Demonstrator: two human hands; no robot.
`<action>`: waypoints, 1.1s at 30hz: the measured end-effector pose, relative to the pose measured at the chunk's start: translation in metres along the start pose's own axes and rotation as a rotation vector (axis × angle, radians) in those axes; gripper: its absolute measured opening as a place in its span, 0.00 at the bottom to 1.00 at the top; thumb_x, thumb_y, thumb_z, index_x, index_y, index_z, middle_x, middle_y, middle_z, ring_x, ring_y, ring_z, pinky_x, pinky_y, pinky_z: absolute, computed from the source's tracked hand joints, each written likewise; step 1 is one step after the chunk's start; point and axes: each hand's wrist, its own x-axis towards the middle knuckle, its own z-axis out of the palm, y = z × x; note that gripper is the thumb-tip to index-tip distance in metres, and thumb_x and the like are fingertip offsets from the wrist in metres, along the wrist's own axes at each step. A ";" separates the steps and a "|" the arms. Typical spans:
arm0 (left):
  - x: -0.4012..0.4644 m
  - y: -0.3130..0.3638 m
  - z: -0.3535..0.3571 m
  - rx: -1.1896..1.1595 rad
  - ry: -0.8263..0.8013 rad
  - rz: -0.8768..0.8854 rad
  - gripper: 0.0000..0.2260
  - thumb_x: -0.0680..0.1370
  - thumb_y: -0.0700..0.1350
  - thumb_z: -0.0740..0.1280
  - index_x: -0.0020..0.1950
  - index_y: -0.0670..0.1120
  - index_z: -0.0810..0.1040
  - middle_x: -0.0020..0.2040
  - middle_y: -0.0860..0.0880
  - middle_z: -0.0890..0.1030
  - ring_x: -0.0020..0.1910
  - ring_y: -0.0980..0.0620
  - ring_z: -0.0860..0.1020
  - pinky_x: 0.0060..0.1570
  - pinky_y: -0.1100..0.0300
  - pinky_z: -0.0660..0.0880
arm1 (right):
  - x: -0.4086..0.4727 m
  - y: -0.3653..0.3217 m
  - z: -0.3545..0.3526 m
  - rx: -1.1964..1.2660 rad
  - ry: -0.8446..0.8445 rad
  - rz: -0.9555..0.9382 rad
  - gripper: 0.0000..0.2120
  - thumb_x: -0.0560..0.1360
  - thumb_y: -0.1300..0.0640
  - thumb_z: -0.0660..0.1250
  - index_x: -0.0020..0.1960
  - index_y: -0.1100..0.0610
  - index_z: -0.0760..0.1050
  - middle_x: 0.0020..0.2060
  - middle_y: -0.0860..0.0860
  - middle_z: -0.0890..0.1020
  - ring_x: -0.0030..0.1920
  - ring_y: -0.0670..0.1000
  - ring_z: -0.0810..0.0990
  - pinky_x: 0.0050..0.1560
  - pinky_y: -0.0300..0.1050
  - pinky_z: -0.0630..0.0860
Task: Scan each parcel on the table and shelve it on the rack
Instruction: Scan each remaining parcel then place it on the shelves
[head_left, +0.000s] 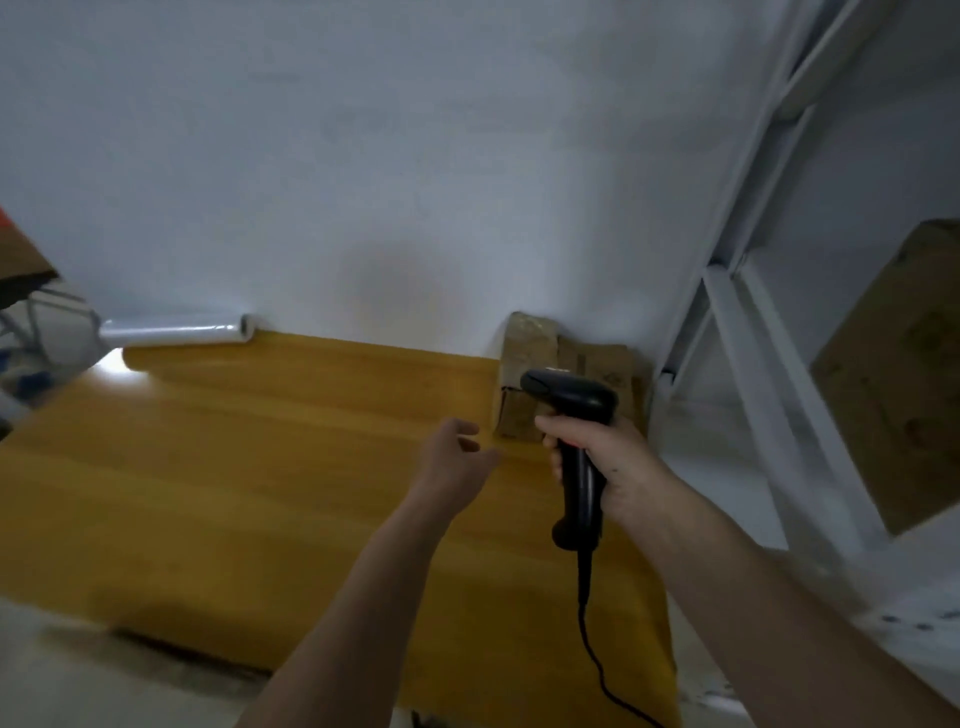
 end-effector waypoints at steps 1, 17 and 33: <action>0.015 -0.003 -0.005 0.011 -0.016 -0.008 0.20 0.78 0.49 0.69 0.67 0.46 0.70 0.55 0.50 0.74 0.45 0.54 0.74 0.41 0.60 0.70 | 0.007 0.000 0.005 0.015 0.032 0.006 0.05 0.70 0.63 0.74 0.44 0.61 0.79 0.28 0.52 0.79 0.27 0.49 0.77 0.28 0.41 0.74; 0.163 0.010 0.038 0.346 -0.111 0.055 0.35 0.71 0.53 0.74 0.74 0.49 0.62 0.70 0.44 0.64 0.70 0.42 0.61 0.65 0.52 0.66 | 0.116 -0.005 0.019 0.220 0.406 0.038 0.12 0.69 0.61 0.77 0.50 0.61 0.79 0.36 0.56 0.80 0.33 0.53 0.79 0.32 0.44 0.77; 0.232 0.009 0.135 0.568 0.078 -0.132 0.57 0.68 0.63 0.74 0.78 0.43 0.37 0.79 0.42 0.42 0.78 0.41 0.45 0.74 0.40 0.50 | 0.172 0.032 -0.039 0.376 0.426 0.148 0.13 0.66 0.60 0.78 0.48 0.56 0.81 0.38 0.51 0.84 0.41 0.52 0.81 0.30 0.43 0.77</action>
